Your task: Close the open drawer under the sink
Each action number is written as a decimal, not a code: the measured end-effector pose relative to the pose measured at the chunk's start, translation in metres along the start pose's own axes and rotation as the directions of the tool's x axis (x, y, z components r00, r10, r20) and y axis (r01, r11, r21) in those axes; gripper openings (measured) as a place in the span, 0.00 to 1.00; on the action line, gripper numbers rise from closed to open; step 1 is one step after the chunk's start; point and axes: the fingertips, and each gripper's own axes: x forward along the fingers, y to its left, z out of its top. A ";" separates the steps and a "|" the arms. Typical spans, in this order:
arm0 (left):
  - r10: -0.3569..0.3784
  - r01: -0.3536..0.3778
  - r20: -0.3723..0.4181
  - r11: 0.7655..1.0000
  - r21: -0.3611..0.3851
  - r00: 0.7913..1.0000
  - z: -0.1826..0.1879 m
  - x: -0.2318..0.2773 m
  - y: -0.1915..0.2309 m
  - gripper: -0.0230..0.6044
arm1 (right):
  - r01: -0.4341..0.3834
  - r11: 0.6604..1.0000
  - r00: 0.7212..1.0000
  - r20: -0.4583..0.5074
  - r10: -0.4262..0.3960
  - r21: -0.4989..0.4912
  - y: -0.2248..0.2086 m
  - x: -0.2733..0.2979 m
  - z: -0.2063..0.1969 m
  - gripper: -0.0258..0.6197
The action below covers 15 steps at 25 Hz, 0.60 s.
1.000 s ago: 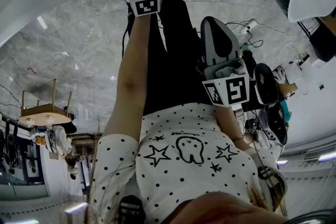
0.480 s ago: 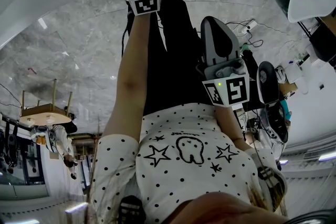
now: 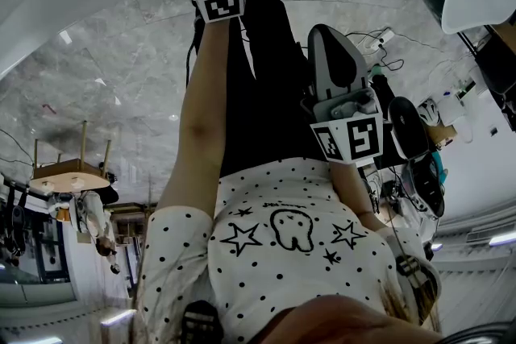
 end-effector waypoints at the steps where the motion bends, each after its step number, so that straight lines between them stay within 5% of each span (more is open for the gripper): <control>1: 0.002 -0.002 0.002 1.000 0.001 1.000 0.002 0.000 0.000 0.26 | 0.000 1.000 1.000 0.000 0.000 0.001 -0.001 0.000 0.001 0.06; 15: 0.009 -0.009 0.012 1.000 -0.005 1.000 0.008 0.005 0.004 0.26 | 0.005 1.000 1.000 -0.007 -0.005 0.010 -0.002 0.005 0.000 0.06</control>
